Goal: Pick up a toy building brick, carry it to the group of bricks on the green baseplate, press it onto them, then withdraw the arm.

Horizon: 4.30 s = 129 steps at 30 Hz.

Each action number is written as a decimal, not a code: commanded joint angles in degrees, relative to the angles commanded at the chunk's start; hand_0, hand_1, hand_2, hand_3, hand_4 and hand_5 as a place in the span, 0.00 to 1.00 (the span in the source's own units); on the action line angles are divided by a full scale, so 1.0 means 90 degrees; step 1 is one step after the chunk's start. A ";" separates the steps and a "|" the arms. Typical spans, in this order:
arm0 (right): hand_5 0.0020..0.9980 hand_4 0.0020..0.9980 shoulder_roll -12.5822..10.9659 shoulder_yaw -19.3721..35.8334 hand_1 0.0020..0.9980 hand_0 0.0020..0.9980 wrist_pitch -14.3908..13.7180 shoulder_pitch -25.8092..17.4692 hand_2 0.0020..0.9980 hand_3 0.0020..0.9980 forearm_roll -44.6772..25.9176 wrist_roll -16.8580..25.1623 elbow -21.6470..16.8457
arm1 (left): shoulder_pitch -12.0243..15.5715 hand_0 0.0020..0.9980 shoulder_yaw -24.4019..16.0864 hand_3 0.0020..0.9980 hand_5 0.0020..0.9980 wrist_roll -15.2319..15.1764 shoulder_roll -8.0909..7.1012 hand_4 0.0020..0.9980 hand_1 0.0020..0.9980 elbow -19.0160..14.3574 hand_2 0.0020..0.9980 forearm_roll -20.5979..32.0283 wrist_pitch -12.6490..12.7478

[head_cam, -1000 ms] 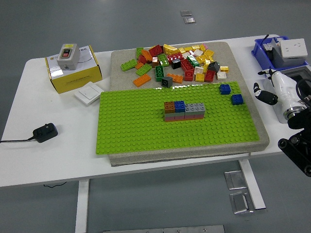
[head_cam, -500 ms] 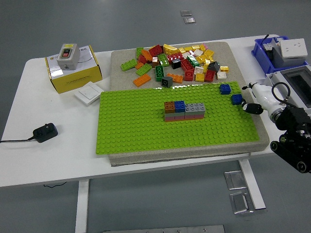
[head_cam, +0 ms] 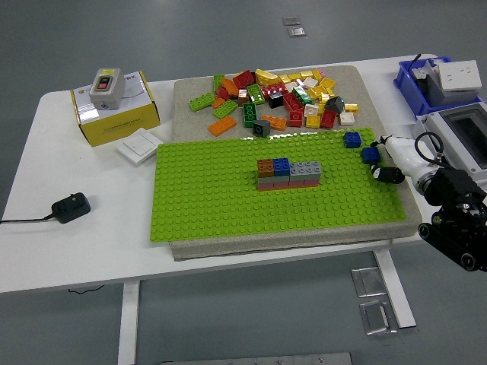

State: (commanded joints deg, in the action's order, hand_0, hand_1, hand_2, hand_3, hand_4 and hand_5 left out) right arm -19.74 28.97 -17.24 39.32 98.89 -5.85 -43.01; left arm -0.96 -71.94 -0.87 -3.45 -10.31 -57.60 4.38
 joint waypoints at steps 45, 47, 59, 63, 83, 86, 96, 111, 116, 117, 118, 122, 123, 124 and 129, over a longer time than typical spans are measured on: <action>0.33 0.46 -0.0088 0.0214 0.83 0.76 -0.0178 0.0083 0.88 0.54 -0.0109 0.0074 -0.0173 | 0.0014 0.66 0.0040 0.60 0.70 -0.0053 0.0021 0.18 0.66 0.0000 0.58 0.0034 -0.0033; 0.33 0.46 -0.0175 0.0361 0.83 0.76 -0.0208 -0.0001 0.88 0.54 -0.0055 0.0035 -0.0395 | 0.0028 0.66 0.0033 0.60 0.70 -0.0052 0.0029 0.18 0.66 0.0000 0.58 0.0038 -0.0032; 0.32 0.46 -0.0549 0.0066 0.84 0.77 -0.0340 -0.0351 0.87 0.54 0.0409 -0.0186 -0.2465 | 0.0068 0.66 0.0011 0.60 0.70 -0.0054 0.0029 0.18 0.66 0.0000 0.58 0.0006 -0.0037; 0.33 0.45 -0.0461 -0.0102 0.83 0.76 -0.0335 -0.0261 0.87 0.55 0.0388 -0.0174 -0.2853 | 0.0048 0.66 0.0059 0.60 0.70 -0.0074 0.0030 0.18 0.66 0.0000 0.58 0.0048 -0.0040; 0.34 0.46 -0.0121 -0.0719 0.83 0.76 -0.0296 -0.0017 0.87 0.54 0.0092 -0.0077 -0.2602 | 0.0037 0.66 0.0027 0.60 0.70 -0.0047 0.0020 0.18 0.66 0.0000 0.58 0.0043 -0.0039; 0.34 0.47 -0.0071 -0.0747 0.83 0.76 -0.0292 -0.0005 0.87 0.54 0.0062 -0.0061 -0.2524 | 0.0036 0.66 0.0024 0.61 0.70 -0.0046 0.0017 0.19 0.66 0.0000 0.58 0.0043 -0.0039; 0.34 0.47 0.0024 -0.0799 0.83 0.76 -0.0292 0.0032 0.87 0.55 -0.0052 -0.0011 -0.2341 | 0.0033 0.66 0.0011 0.61 0.70 -0.0040 0.0013 0.19 0.66 0.0000 0.58 0.0033 -0.0040; 0.34 0.47 0.0142 -0.0870 0.83 0.76 -0.0287 0.0079 0.87 0.55 -0.0280 0.0094 -0.2060 | 0.0005 0.66 0.0029 0.61 0.70 -0.0041 0.0010 0.19 0.66 0.0000 0.58 0.0029 -0.0051; 0.34 0.47 0.0157 -0.0895 0.83 0.76 -0.0295 0.0095 0.87 0.59 -0.0299 0.0103 -0.2038 | -0.0001 0.66 0.0043 0.61 0.70 -0.0045 0.0008 0.20 0.66 0.0000 0.58 0.0043 -0.0052; 0.34 0.47 0.0161 -0.0898 0.83 0.76 -0.0297 0.0100 0.87 0.59 -0.0301 0.0105 -0.2035 | -0.0001 0.66 0.0044 0.61 0.70 -0.0044 0.0007 0.20 0.66 0.0000 0.58 0.0045 -0.0052; 0.34 0.47 0.0165 -0.0899 0.83 0.76 -0.0300 0.0104 0.87 0.59 -0.0302 0.0107 -0.2030 | -0.0001 0.66 0.0044 0.61 0.70 -0.0044 0.0006 0.20 0.66 0.0000 0.58 0.0045 -0.0052; 0.34 0.47 0.0189 -0.0915 0.83 0.76 -0.0309 0.0121 0.87 0.61 -0.0302 0.0114 -0.2012 | -0.0001 0.67 0.0046 0.61 0.70 -0.0044 0.0002 0.20 0.66 0.0000 0.59 0.0044 -0.0052; 0.34 0.47 0.0192 -0.0922 0.83 0.76 -0.0309 0.0123 0.87 0.61 -0.0303 0.0115 -0.2009 | -0.0001 0.67 0.0049 0.61 0.70 -0.0044 0.0001 0.20 0.66 0.0000 0.59 0.0045 -0.0052; 0.34 0.47 0.0195 -0.0932 0.83 0.76 -0.0310 0.0125 0.87 0.61 -0.0305 0.0116 -0.2005 | -0.0002 0.67 0.0052 0.61 0.70 -0.0044 0.0001 0.20 0.66 0.0000 0.59 0.0046 -0.0052; 0.35 0.47 0.0202 -0.0958 0.83 0.76 -0.0313 0.0131 0.87 0.61 -0.0310 0.0123 -0.2000 | 0.0005 0.67 0.0060 0.61 0.70 -0.0044 -0.0002 0.20 0.66 0.0000 0.59 0.0050 -0.0052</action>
State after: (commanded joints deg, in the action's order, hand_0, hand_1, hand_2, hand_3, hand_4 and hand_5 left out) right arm -17.92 20.34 -20.06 40.50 96.10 -4.74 -61.01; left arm -0.91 -71.40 -1.27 -3.47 -10.31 -57.15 3.92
